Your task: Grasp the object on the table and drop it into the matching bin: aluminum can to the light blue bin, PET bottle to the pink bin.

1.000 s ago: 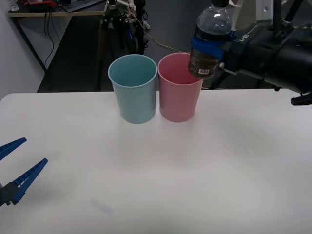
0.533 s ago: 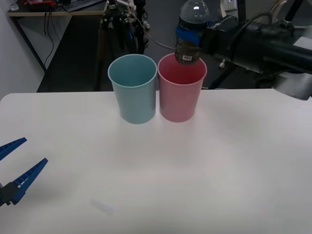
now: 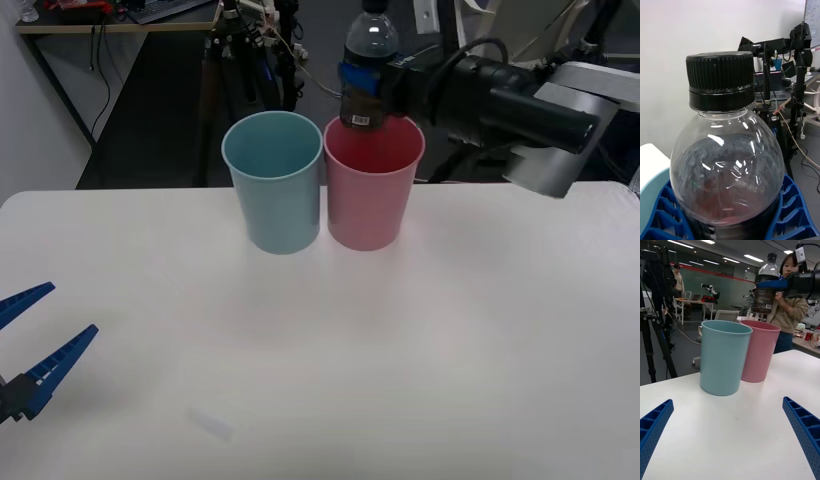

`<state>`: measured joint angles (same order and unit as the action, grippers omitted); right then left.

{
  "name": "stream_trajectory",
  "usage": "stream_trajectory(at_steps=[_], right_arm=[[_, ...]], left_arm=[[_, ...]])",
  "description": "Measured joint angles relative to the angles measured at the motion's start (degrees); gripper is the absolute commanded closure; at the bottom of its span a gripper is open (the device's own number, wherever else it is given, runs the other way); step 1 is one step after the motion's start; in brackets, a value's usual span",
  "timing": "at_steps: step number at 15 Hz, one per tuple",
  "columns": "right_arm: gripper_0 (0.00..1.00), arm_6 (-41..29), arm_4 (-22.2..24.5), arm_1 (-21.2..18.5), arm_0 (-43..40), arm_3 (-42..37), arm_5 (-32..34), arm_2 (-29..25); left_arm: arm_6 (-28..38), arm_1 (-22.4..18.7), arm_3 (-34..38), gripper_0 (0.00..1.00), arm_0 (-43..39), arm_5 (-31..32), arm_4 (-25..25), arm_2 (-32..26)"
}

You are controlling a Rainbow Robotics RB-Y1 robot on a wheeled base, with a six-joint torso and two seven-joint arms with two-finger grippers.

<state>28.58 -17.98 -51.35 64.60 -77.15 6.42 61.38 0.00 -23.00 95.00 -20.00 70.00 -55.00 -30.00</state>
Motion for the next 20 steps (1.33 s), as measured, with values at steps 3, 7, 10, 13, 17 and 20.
stream_trajectory(at_steps=[3, 7, 10, 13, 17, 20], right_arm=[[1.00, 0.2, 1.2, 2.7, 0.5, 3.3, 0.0, 0.0], [1.00, 0.1, 2.2, 3.4, 0.6, 4.3, 0.1, 0.0], [0.17, -0.2, 2.3, 3.4, 0.6, 4.3, 0.5, 0.0], [0.00, -0.2, 2.4, 3.2, 0.7, 4.3, 0.8, 0.0], [0.00, 0.0, 2.4, 2.9, 0.7, 4.3, 1.2, -0.2], [0.00, -0.1, 2.4, 2.8, 0.7, 4.1, 1.2, -0.4]], left_arm=[[0.0, 0.0, 0.0, 0.00, 0.0, 0.0, 0.0, 0.0], [0.0, 0.0, 0.0, 0.00, 0.0, 0.0, 0.0, 0.0], [0.0, 0.0, 0.0, 0.00, 0.0, 0.0, 0.0, 0.0], [0.0, 0.0, 0.0, 0.00, 0.0, 0.0, 0.0, 0.0], [0.0, 0.0, 0.0, 0.00, 0.0, 0.0, 0.0, 0.0], [0.0, 0.0, 0.0, 0.00, 0.0, 0.0, 0.0, 0.0]])
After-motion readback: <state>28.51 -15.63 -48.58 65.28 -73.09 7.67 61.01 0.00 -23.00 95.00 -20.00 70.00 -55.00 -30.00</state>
